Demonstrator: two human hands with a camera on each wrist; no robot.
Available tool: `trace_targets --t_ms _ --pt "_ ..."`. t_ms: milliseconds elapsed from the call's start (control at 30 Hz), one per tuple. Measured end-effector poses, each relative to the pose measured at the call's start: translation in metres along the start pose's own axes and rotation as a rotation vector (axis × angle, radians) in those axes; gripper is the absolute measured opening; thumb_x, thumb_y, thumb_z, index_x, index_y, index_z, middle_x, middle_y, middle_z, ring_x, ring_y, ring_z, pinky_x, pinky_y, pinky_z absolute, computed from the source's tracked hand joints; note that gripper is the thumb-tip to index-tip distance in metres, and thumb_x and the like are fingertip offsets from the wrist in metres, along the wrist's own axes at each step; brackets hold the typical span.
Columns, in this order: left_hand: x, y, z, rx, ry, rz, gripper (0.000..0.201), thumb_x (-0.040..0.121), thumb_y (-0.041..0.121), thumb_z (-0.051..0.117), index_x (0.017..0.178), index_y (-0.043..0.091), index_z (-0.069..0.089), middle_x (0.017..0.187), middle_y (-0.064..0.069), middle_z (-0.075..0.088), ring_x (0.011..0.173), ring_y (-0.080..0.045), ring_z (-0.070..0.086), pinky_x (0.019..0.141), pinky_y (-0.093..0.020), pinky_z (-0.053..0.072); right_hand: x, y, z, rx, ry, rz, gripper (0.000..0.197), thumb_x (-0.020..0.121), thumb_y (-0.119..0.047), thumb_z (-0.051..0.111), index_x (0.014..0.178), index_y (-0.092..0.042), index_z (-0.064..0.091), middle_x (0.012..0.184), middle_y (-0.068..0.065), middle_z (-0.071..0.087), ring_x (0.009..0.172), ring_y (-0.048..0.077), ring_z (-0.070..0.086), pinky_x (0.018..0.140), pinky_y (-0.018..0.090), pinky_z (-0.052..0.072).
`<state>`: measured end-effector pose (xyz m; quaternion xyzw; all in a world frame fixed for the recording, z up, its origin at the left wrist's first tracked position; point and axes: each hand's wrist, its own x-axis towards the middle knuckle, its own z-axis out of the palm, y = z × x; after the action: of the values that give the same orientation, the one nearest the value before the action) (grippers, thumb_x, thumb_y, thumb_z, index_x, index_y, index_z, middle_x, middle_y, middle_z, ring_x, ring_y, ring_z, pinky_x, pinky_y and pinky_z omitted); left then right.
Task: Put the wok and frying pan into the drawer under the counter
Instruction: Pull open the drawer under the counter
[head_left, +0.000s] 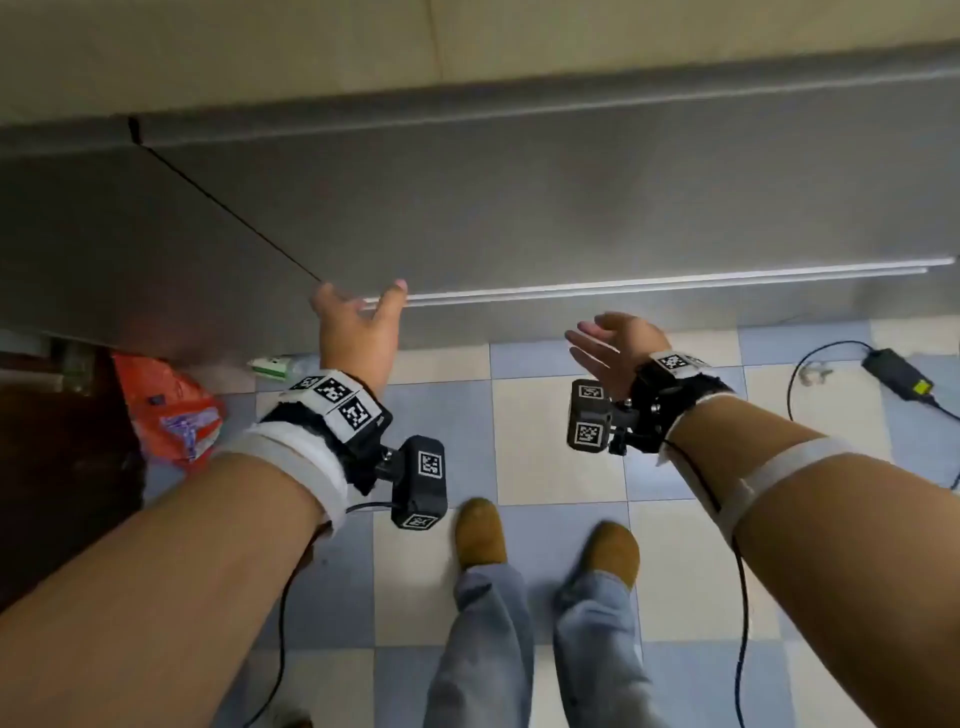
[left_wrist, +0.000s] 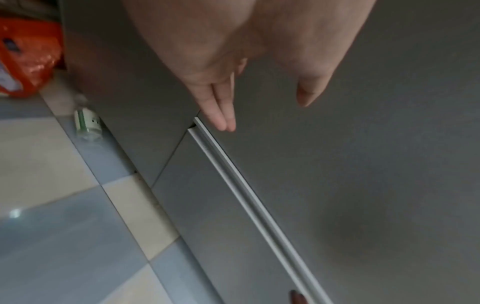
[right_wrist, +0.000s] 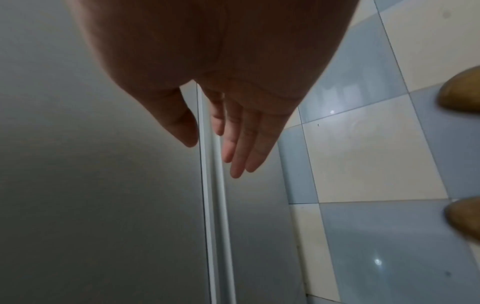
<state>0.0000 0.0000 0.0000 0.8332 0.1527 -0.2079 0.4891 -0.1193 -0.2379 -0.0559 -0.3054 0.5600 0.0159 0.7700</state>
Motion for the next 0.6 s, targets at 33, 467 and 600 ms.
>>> trace_targets --t_ms 33,467,600 --pt "0.006 0.000 0.001 -0.044 0.015 -0.027 0.096 0.072 0.058 0.068 0.148 0.021 0.022 0.135 -0.009 0.058 0.114 -0.022 0.064 0.101 -0.044 0.052 0.008 -0.001 0.004 0.016 -0.006 0.019 0.037 0.096 -0.013 0.050 0.130 0.001 0.057 0.121 0.011 0.069 0.096 0.024 0.075 0.068 0.032 0.062" --pt "0.031 0.010 0.013 -0.155 0.123 0.020 0.098 0.066 0.067 0.066 0.143 0.014 0.038 0.142 -0.003 0.055 0.126 -0.019 0.059 0.110 -0.038 0.046 0.037 -0.010 0.029 0.218 -0.053 0.070 0.016 0.097 -0.010 0.046 0.090 0.000 0.056 0.098 0.009 0.068 0.107 0.025 0.068 0.107 0.037 0.049" --pt "0.025 -0.001 0.014 -0.014 0.105 0.101 0.076 0.087 0.037 0.067 0.147 0.007 0.030 0.147 -0.005 0.050 0.121 -0.009 0.054 0.094 -0.008 0.045 0.044 0.015 0.018 0.183 0.045 0.054 0.024 0.095 -0.014 0.060 0.113 0.000 0.057 0.109 0.011 0.069 0.098 0.023 0.070 0.066 0.033 0.063"
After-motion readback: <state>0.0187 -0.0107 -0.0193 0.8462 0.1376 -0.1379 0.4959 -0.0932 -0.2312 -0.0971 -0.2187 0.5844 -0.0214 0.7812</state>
